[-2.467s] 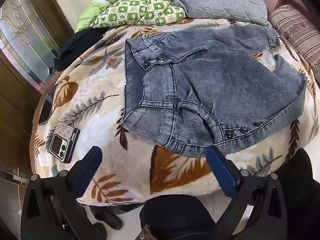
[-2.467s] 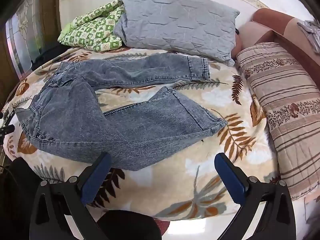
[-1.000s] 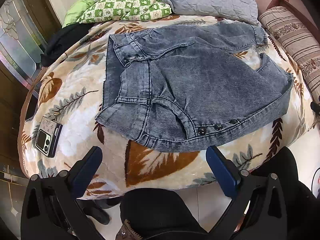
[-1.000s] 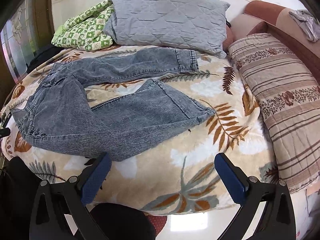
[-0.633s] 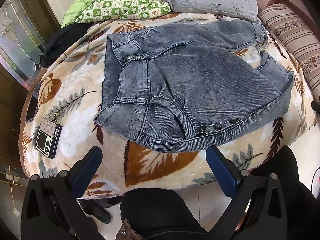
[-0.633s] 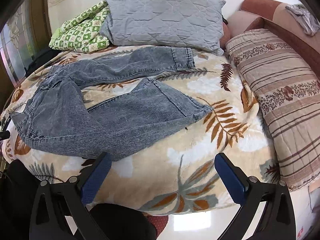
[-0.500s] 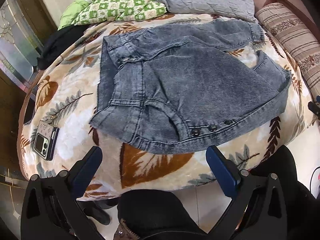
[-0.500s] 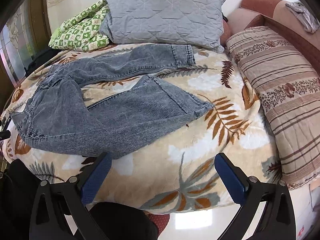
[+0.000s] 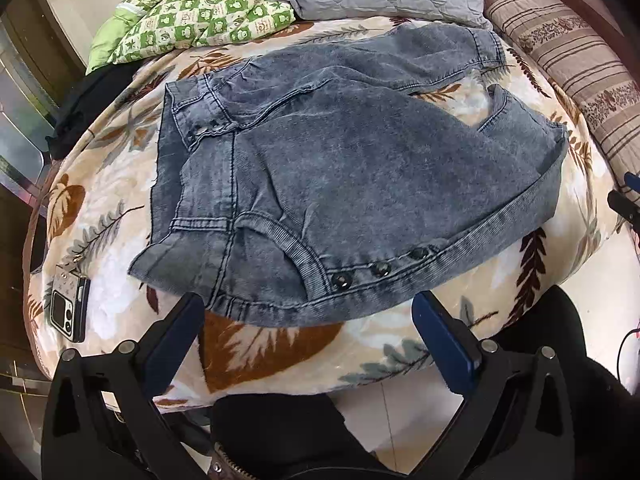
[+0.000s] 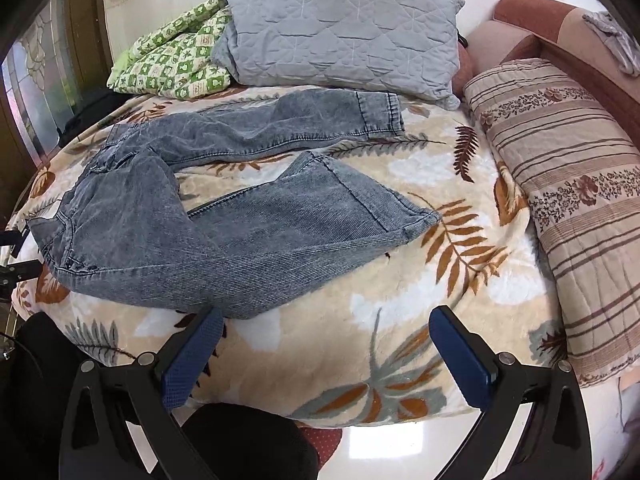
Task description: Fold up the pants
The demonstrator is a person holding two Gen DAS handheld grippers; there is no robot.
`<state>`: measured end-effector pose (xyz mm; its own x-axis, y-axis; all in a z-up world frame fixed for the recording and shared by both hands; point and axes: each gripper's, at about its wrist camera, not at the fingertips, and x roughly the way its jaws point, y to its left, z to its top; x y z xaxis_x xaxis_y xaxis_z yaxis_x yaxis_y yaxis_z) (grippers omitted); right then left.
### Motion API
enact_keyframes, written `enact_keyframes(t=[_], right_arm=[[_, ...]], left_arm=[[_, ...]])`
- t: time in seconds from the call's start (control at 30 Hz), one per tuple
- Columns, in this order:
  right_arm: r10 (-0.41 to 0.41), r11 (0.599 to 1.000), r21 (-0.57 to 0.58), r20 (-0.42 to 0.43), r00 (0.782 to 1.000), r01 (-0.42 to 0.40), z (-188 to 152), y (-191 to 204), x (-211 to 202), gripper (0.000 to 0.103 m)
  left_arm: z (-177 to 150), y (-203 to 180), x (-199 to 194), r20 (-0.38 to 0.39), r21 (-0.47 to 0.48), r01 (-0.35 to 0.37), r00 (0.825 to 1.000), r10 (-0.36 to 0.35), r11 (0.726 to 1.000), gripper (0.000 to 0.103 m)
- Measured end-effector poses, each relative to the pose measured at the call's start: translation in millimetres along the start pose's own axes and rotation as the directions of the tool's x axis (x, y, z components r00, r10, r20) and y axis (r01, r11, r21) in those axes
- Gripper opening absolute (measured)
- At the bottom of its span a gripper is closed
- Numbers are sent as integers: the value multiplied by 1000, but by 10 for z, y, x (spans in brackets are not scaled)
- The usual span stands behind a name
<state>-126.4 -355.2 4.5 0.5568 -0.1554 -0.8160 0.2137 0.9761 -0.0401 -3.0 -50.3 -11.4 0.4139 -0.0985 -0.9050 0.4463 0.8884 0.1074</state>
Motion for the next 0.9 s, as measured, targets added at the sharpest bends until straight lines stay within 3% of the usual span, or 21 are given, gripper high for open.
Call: enact_keyframes(t=[0.23, 0.5, 0.67, 0.8, 0.9], right_arm=[[27, 998, 61, -4, 1000, -26, 46, -210, 99, 103], [40, 976, 213, -2, 999, -39, 252, -839, 384, 103], [43, 950, 310, -28, 999, -32, 460, -1209, 724, 103], [89, 917, 395, -58, 994, -59, 542, -1358, 1027, 103], [155, 899, 424, -75, 985, -109, 575, -1283, 1229, 102]], left_arm=[[113, -22, 73, -25, -15, 21, 999, -21, 1000, 103], [350, 476, 107, -46, -187, 0, 999, -9, 982, 103], [407, 1023, 251, -93, -327, -45, 996, 15, 944, 103], [352, 1315, 437, -140, -425, -41, 990, -21, 904, 103], [288, 1432, 585, -163, -495, -1, 982, -92, 869, 103]])
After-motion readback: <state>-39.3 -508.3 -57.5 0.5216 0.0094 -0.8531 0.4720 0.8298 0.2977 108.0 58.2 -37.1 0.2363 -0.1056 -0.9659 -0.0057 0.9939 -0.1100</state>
